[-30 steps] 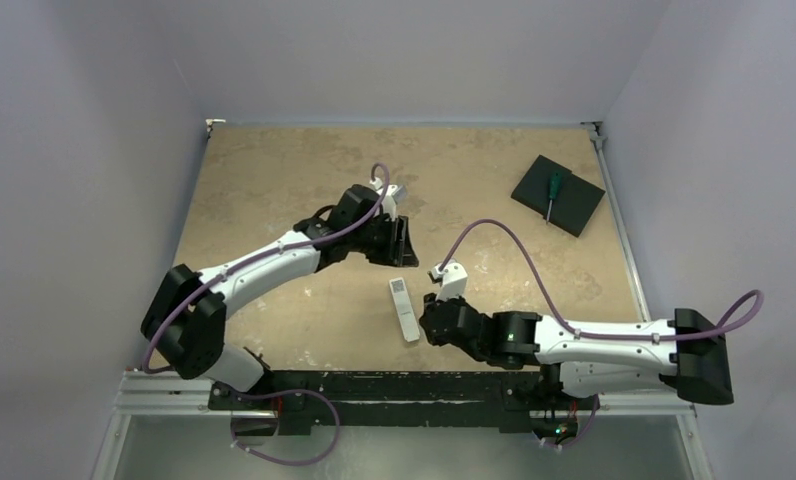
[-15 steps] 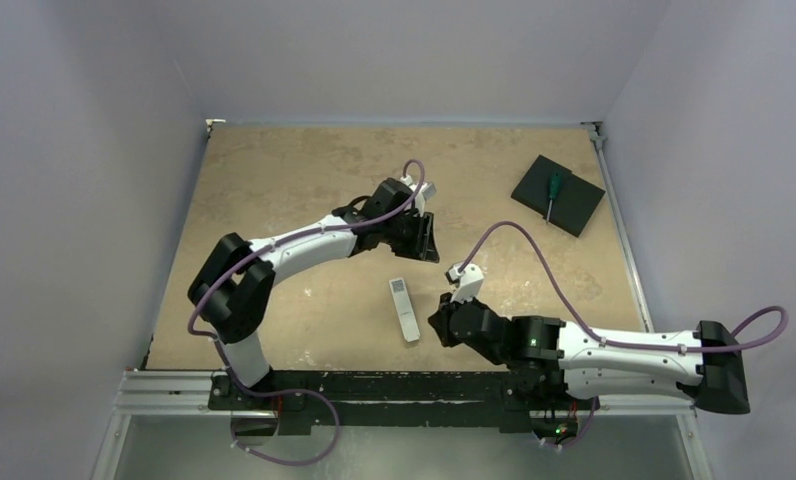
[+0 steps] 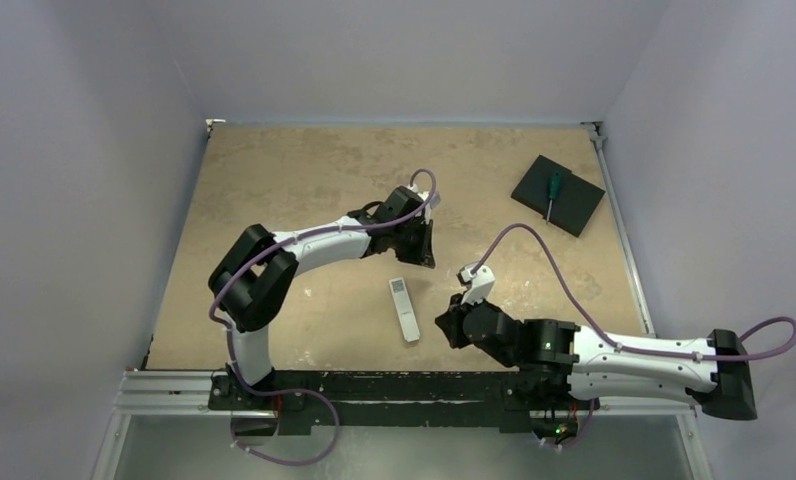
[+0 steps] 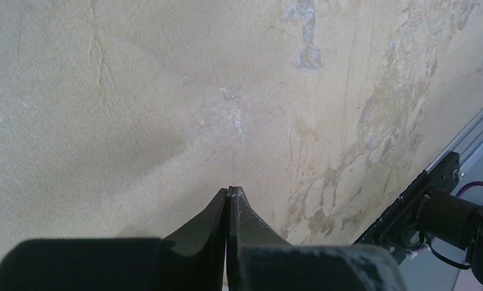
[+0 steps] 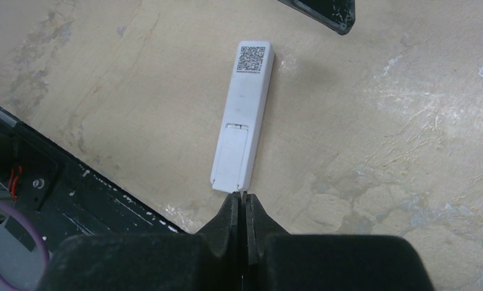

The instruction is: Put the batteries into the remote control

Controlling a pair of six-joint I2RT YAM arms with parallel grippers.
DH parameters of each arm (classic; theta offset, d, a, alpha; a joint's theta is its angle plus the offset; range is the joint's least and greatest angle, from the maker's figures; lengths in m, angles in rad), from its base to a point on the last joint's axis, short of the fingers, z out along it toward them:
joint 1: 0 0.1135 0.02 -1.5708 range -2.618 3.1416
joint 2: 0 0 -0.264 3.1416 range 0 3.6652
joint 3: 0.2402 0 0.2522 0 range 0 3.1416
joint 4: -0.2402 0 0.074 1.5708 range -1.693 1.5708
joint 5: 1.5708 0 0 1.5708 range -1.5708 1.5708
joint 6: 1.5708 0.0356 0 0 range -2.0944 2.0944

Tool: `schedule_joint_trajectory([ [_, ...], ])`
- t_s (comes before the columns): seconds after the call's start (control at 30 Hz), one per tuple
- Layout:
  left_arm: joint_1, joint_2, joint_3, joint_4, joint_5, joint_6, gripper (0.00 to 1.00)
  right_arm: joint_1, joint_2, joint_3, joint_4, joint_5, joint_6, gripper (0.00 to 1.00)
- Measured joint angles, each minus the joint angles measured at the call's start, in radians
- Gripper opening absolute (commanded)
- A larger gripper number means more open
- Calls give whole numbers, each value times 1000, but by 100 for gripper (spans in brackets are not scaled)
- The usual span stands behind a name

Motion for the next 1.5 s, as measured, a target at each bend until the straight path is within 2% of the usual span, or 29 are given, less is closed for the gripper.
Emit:
schedule_joint_trajectory([
  [0.67,0,-29,-139,-34,-166,1,0,0,57,-16,-13,-1,10,0],
  [1.0,0,-88,-211,-63,-223,1,0,0,89,-16,-15,3,28,22],
  [1.3,0,-167,-276,-82,-247,0,0,0,123,-9,-39,13,66,31],
  [1.5,0,-209,-319,-85,-249,0,0,-1,131,11,-61,29,81,32],
])
